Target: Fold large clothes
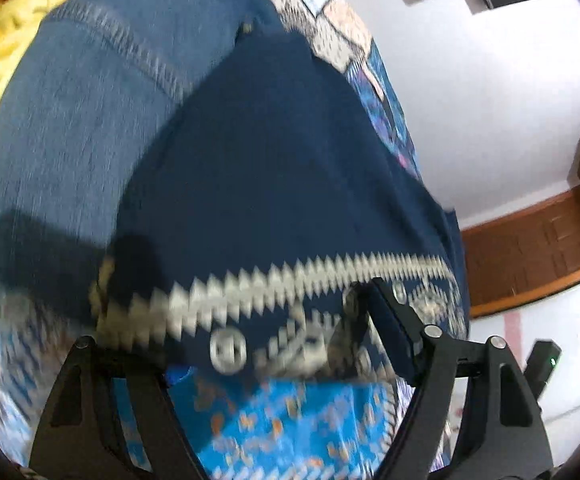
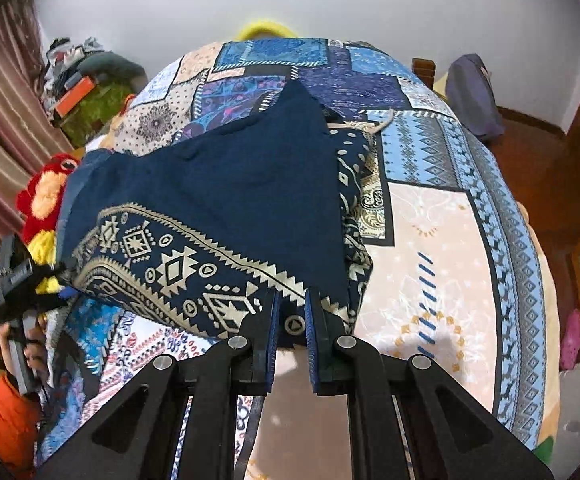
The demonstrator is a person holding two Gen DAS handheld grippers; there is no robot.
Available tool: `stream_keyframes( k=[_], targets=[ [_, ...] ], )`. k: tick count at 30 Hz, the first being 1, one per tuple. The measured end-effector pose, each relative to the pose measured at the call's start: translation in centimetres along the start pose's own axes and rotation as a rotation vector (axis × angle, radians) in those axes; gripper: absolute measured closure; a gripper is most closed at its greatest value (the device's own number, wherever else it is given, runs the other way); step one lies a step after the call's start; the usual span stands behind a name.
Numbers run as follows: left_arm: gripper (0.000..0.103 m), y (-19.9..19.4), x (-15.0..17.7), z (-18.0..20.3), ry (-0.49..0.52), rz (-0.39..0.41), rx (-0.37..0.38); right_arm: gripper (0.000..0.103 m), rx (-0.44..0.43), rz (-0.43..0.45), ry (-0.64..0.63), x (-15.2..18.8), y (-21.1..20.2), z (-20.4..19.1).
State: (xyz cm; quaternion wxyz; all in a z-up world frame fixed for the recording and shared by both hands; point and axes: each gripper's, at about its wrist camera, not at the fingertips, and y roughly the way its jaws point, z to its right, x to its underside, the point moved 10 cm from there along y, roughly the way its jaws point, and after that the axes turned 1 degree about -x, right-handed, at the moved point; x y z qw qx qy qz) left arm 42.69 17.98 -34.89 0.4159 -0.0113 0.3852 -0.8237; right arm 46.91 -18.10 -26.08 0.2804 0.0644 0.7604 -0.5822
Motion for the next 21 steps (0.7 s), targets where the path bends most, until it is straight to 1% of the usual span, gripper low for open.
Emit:
stream_keyframes(
  k=[2,3,4,6,7,8,9,12,15,17,19,21],
  targets=[
    [0.031,0.7,-1.1,0.3,0.002,0.035,-0.013,0.095,0.009,-0.011,-0.013,-0.1,0.7,-0.3],
    [0.038,1.0,-1.4,0.5,0.006,0.05,-0.016,0.095,0.011,-0.018,-0.017,-0.2,1.0,-0.6],
    [0.043,1.1,-1.9,0.6,0.02,0.082,-0.049,0.095,0.014,-0.021,-0.021,-0.3,1.3,-0.7],
    [0.059,1.0,-2.8,1.0,0.055,0.144,-0.131,0.095,0.014,-0.021,-0.032,-0.8,1.7,-1.3],
    [0.064,0.6,-3.6,0.9,0.061,0.169,-0.149,0.095,0.01,-0.02,-0.035,-1.0,1.7,-1.6],
    [0.072,0.4,-4.0,1.2,0.069,0.185,-0.162,0.095,0.004,-0.016,-0.036,-1.4,1.7,-2.0],
    [0.077,0.0,-4.6,1.3,0.079,0.196,-0.173,0.095,-0.001,-0.009,-0.035,-1.8,1.6,-2.5],
    [0.085,-0.7,-5.9,2.5,0.108,0.234,-0.183,0.095,-0.044,0.012,-0.019,-3.4,1.4,-4.4],
    [0.086,-2.4,-7.1,4.6,0.146,0.283,-0.161,0.095,-0.122,0.029,-0.01,-5.1,1.3,-7.5],
    [0.086,-4.5,-7.4,6.0,0.172,0.313,-0.157,0.095,-0.164,0.026,-0.024,-5.8,1.7,-10.2],
    [0.087,-5.9,-8.6,7.4,0.199,0.351,-0.168,0.095,-0.191,0.01,-0.046,-5.8,2.4,-12.7],
    [0.087,-7.7,-8.3,8.1,0.236,0.384,-0.198,0.095,-0.229,-0.007,-0.073,-5.7,3.5,-15.5]
  ],
)
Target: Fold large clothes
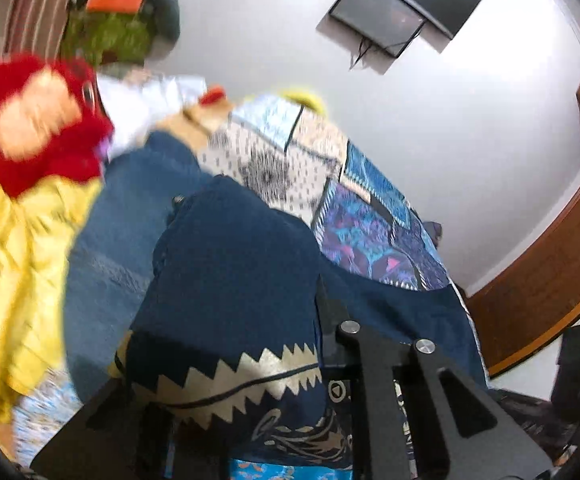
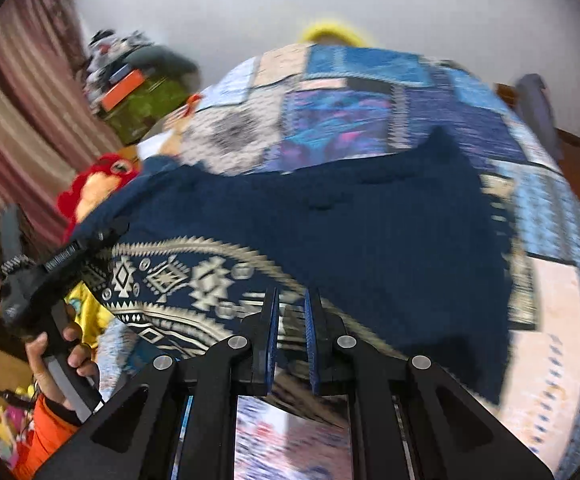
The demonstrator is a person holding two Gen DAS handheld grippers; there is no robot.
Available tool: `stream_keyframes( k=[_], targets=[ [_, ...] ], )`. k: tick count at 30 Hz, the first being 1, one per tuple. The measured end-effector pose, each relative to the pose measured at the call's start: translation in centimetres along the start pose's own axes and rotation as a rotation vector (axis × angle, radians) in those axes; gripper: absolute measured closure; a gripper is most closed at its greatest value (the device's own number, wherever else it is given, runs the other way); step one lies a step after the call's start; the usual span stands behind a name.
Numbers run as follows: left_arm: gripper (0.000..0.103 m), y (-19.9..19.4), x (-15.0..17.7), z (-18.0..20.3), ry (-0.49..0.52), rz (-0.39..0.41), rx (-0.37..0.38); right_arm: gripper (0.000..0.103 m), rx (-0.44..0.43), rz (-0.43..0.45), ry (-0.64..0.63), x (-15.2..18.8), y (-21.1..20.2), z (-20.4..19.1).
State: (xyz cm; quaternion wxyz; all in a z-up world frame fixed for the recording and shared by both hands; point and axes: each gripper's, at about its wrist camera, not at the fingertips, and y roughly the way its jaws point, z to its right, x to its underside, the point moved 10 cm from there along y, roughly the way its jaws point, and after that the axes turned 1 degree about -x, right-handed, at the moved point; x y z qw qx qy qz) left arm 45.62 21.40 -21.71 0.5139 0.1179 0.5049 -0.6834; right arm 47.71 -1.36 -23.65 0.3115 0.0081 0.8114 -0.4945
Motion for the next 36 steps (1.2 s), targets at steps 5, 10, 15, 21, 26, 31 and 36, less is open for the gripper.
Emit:
stream_keyframes(
  k=[5,10,15,21,26,31,36],
  targets=[
    [0.087,-1.3,-0.3,1.1,0.127,0.013,-0.082,0.095,-0.059,-0.104,-0.002,2.2,5.3,-4.0],
    [0.087,-0.7,1.0,4.7,0.261,0.014,-0.112,0.095,-0.071,-0.146,0.033,3.9,7.9,-4.1],
    [0.087,-0.5,1.8,11.4,0.403,0.027,-0.064,0.095,-0.172,-0.17,0.132,3.7,4.0,-2.2],
    [0.087,0.7,5.9,20.2,0.589,-0.007,0.019,0.095,0.006,-0.038,0.123,4.6,-4.0,4.7],
    [0.087,3.0,12.9,24.7,0.703,-0.18,0.135,0.095,0.099,-0.001,0.178,8.0,-9.3,10.3],
    [0.087,4.9,19.7,24.9,0.811,-0.365,0.153,0.095,0.159,0.001,0.253,11.3,-11.9,14.9],
    [0.049,3.0,22.6,25.6,0.901,-0.406,0.201,0.095,0.178,-0.008,0.304,13.7,-12.9,16.6]
  ],
)
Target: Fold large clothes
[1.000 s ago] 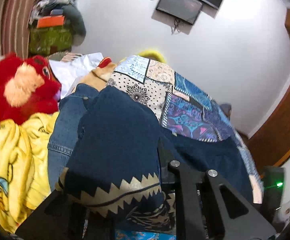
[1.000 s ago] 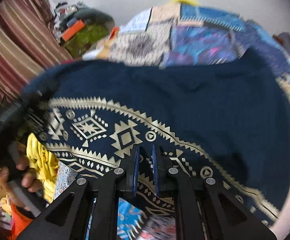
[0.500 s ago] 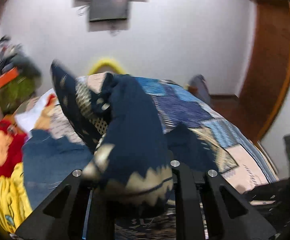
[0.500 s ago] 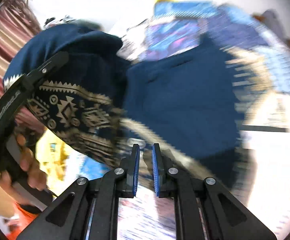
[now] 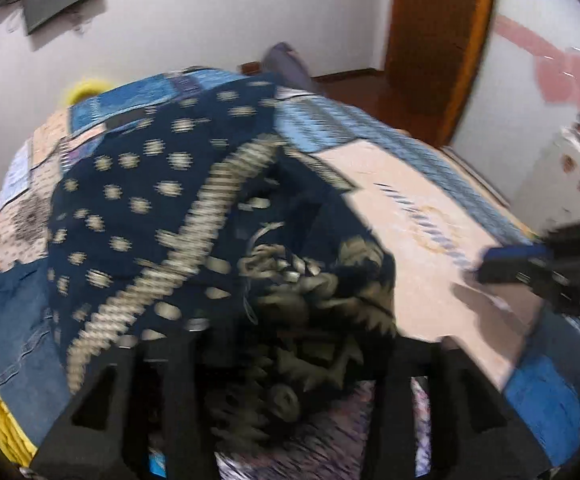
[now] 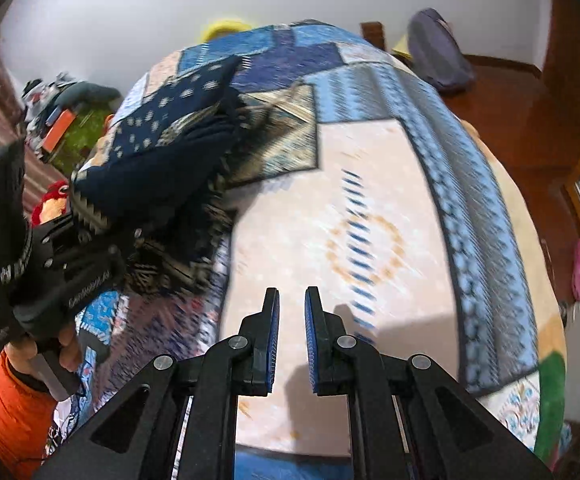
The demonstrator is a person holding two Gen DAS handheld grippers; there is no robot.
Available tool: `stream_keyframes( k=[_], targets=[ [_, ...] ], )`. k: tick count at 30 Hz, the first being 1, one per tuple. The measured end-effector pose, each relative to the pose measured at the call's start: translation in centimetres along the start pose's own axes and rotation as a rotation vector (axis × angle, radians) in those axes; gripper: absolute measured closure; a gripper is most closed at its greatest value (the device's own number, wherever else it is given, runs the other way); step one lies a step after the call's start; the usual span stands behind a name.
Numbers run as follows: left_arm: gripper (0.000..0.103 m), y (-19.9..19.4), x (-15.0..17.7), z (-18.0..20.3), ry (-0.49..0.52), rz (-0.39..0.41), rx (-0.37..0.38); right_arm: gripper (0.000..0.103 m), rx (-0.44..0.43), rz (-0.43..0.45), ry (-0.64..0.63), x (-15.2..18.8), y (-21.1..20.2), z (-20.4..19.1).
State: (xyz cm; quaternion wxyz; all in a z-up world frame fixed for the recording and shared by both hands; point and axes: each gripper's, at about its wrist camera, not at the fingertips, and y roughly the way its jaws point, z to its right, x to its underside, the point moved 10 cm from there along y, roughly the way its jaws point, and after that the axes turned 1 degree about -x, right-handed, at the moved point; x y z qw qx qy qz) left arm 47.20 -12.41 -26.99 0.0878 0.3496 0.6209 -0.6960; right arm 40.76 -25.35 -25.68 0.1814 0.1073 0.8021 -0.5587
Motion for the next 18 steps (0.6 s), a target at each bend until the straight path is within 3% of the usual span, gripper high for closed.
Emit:
stream_keyframes(
  k=[2,4,10,15,18],
  targets=[
    [0.042,-1.1,0.5,1.4,0.027,-0.004,0.046,0.095,0.003,0.002,0.003,0.2,-0.4,0.5],
    [0.042,-2.2,1.1,1.7,0.032,0.005,0.04,0.095,0.009,0.014,0.0,0.1,-1.0,0.6],
    [0.041,-7.1,1.7,-0.9,-0.043,0.081,0.035,0.095,-0.01,0.088,-0.068,-1.2,-3.8,-1.7],
    [0.031,-10.8,1.6,-6.4,-0.091,0.141,-0.083,0.095,-0.055,0.157,-0.171,-3.7,-5.2,-6.8],
    [0.027,-10.9,1.7,-10.0,-0.122,0.139,-0.163,0.095,-0.075,0.184,-0.245,-5.1,-4.8,-10.5]
  ],
)
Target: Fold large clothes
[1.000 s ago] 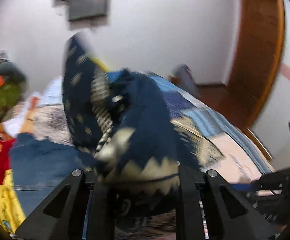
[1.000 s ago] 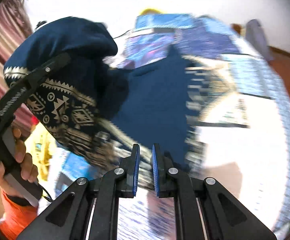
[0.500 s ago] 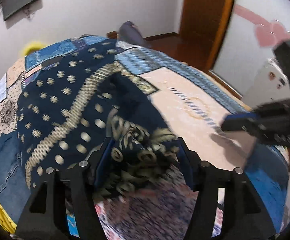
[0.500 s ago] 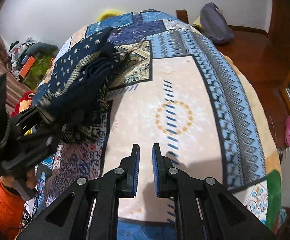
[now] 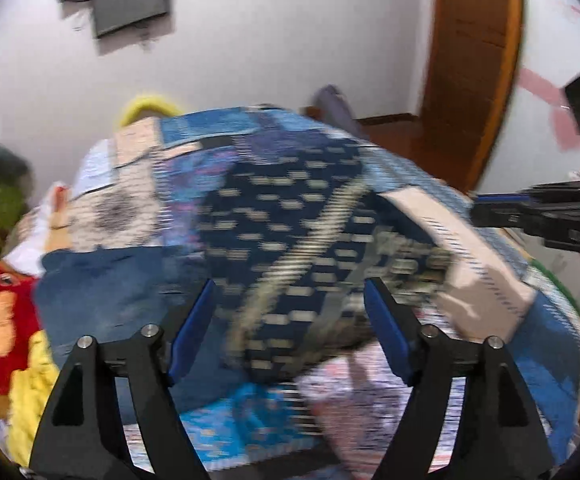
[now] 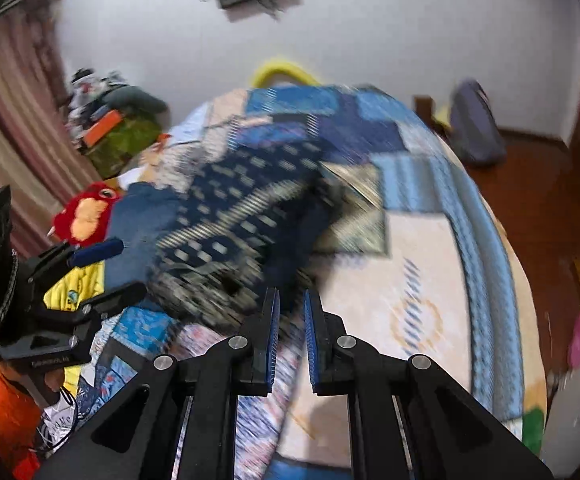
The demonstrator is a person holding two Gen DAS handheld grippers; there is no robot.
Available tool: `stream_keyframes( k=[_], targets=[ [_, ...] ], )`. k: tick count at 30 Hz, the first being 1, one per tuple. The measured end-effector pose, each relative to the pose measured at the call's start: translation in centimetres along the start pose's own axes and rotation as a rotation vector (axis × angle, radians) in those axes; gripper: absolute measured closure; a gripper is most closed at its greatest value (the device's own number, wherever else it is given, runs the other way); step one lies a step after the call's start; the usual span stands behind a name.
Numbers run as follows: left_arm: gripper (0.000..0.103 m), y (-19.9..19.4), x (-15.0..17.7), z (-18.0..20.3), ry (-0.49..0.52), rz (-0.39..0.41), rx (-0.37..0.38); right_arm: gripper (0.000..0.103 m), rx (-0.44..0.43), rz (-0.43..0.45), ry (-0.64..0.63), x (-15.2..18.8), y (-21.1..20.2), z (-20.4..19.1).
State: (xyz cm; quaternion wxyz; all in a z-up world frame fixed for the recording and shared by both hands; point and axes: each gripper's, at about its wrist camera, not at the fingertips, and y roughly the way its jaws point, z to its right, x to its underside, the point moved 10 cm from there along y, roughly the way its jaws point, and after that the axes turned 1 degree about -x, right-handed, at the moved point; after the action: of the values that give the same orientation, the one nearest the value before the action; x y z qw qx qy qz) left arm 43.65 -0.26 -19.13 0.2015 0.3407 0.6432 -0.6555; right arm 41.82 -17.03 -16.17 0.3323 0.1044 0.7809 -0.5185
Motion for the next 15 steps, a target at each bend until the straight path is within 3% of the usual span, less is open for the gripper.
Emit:
stream_keyframes(
  k=[3,7,9,12,15],
  targets=[
    [0.027,2.1,0.6,-3.4,-0.049,-0.046,-0.024,0.095,-0.045,-0.001,-0.055,-1.4,2.0,-3.4],
    [0.027,4.8,2.0,-5.0,-0.092,-0.099,-0.004,0.095,-0.055,-0.071,-0.116,-0.9,6.5,-5.9],
    [0.026,6.3,3.3,-5.1,-0.094,-0.141,-0.006,0.095,-0.014,-0.127,-0.152,0.0,8.9,-5.9],
    [0.023,7.4,5.0,-4.7,-0.116,-0.153,0.041,0.095,0.115,-0.178,-0.236,2.0,12.0,-4.3],
    [0.014,7.7,5.8,-4.8,-0.122,-0.146,0.035,0.095,0.126,-0.149,-0.285,3.5,12.4,-3.2]
  ],
)
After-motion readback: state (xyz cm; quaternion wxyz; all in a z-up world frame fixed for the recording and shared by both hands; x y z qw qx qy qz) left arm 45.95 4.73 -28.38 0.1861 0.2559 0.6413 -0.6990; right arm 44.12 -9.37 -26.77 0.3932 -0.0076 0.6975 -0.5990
